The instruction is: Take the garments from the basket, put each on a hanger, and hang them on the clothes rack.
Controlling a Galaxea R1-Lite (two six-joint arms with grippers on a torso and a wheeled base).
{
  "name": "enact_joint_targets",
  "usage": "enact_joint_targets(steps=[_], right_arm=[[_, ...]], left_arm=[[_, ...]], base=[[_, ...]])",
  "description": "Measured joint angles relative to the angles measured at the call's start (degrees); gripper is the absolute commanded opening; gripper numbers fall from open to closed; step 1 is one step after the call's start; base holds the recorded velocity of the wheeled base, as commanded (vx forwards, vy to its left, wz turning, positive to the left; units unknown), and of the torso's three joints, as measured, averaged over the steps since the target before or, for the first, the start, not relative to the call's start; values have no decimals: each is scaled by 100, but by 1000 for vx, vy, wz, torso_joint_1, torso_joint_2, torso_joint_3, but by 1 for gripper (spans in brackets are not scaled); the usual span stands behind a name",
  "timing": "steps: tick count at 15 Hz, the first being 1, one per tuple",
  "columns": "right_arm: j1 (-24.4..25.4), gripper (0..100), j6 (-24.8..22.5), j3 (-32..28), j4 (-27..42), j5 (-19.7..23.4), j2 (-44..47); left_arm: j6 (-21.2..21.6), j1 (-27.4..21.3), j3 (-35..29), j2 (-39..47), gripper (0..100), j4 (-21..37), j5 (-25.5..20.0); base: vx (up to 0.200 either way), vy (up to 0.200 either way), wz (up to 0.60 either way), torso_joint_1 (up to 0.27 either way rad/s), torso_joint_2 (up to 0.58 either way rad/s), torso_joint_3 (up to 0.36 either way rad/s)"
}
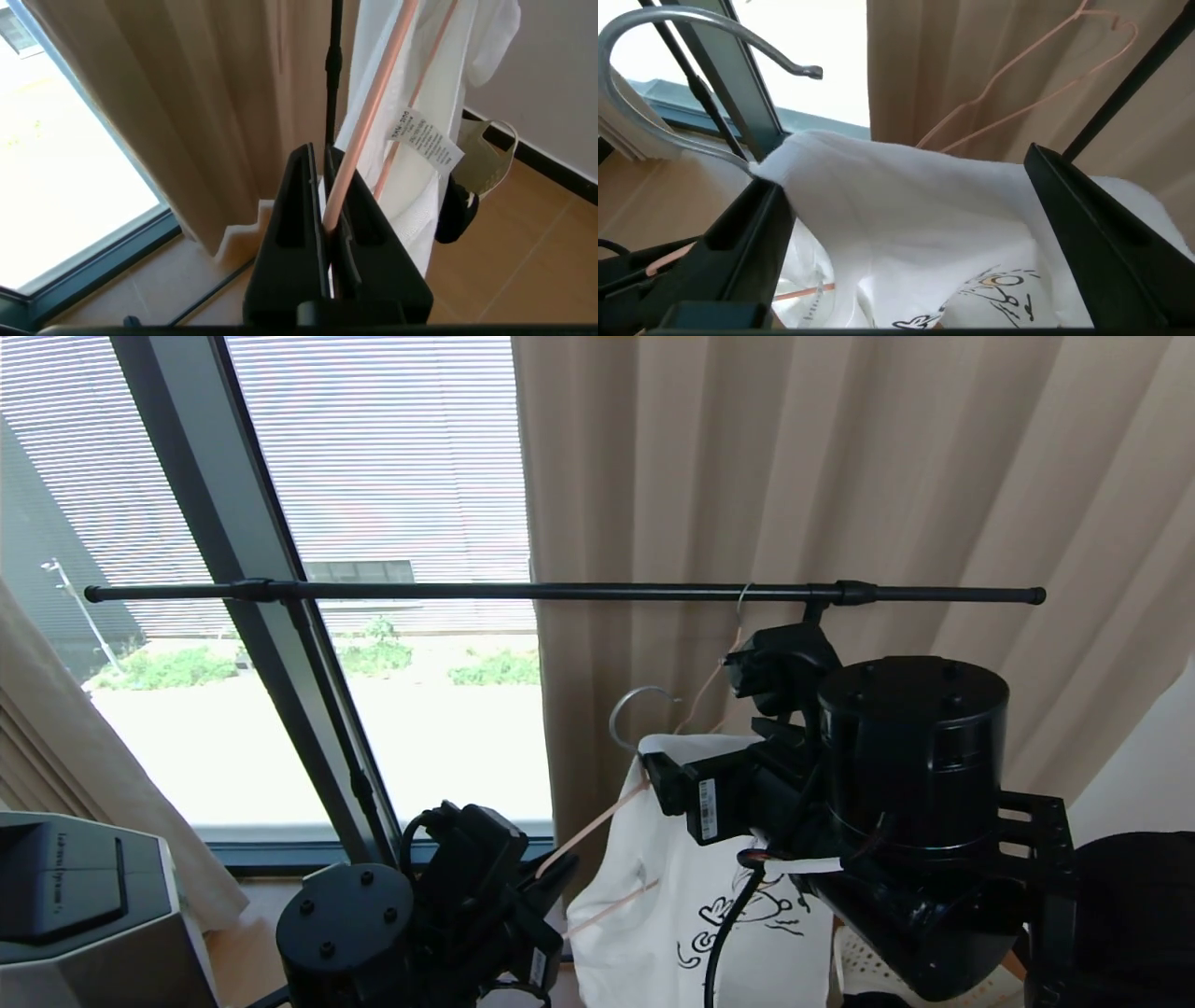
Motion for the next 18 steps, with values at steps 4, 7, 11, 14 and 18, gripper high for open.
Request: enact_joint_targets(steps=[4, 7, 11, 14, 18], right_arm=[[11, 100, -66, 74, -10, 0, -128], [72, 100, -66, 112, -5, 13, -168], [168, 100, -95, 176, 0, 29, -183], [176, 100, -227, 286, -11, 143, -238], [-389, 100, -1018, 664, 1, 1251, -778]], left_arm=[[-2, 118, -24, 5, 0, 0, -2], [-11, 179, -72, 6, 0, 0, 2], [-38, 188, -85, 2, 0, 13, -13], [-38, 188, -41, -2, 0, 2, -41], [-38, 188, 13, -17, 0, 4, -55]], base=[[0, 0, 0, 0, 0, 0], [0, 0, 0, 0, 0, 0], [0, 0, 0, 0, 0, 0], [0, 0, 0, 0, 0, 0], [0, 0, 0, 0, 0, 0]])
